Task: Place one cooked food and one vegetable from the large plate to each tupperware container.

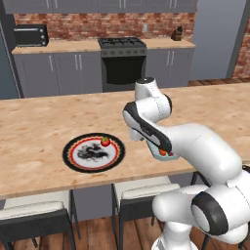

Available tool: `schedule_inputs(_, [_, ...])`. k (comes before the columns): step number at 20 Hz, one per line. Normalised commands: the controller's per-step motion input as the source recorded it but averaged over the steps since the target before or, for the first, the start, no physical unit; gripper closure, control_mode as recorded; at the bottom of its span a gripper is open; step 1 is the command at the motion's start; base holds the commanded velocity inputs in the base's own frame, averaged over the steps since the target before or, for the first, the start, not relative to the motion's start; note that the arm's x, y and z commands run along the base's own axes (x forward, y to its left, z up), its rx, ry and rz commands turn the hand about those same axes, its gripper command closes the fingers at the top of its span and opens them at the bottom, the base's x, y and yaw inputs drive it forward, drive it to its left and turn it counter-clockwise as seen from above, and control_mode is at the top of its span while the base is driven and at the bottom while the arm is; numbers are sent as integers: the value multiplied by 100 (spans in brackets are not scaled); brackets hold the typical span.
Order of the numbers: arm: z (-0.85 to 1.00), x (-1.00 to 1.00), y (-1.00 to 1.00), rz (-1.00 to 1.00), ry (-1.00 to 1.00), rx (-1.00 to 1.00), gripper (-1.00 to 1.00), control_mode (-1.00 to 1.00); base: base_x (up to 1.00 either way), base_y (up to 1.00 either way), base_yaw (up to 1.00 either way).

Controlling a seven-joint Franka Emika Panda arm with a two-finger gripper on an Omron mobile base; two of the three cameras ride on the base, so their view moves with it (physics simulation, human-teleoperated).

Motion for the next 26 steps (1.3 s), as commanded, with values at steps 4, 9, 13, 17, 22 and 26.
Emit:
schedule_inputs(4, [43, -13, -100, -31, 0, 0, 100, -100, 0, 0, 0])
schedule_inputs(9, [6, 0, -100, -39, 0, 0, 100, -100, 0, 0, 0])
schedule_inputs(13, [-5, 9, -100, -39, 4, 6, 100, -100, 0, 0, 0])
schedule_inputs(17, [-11, 1, -100, -36, 0, 13, 100, -100, 0, 0, 0])
schedule_inputs(22, [-18, 4, -100, -34, 0, 8, 100, -100, 0, 0, 0])
schedule_inputs(26, [-16, 9, -100, -27, 2, 6, 100, -100, 0, 0, 0])
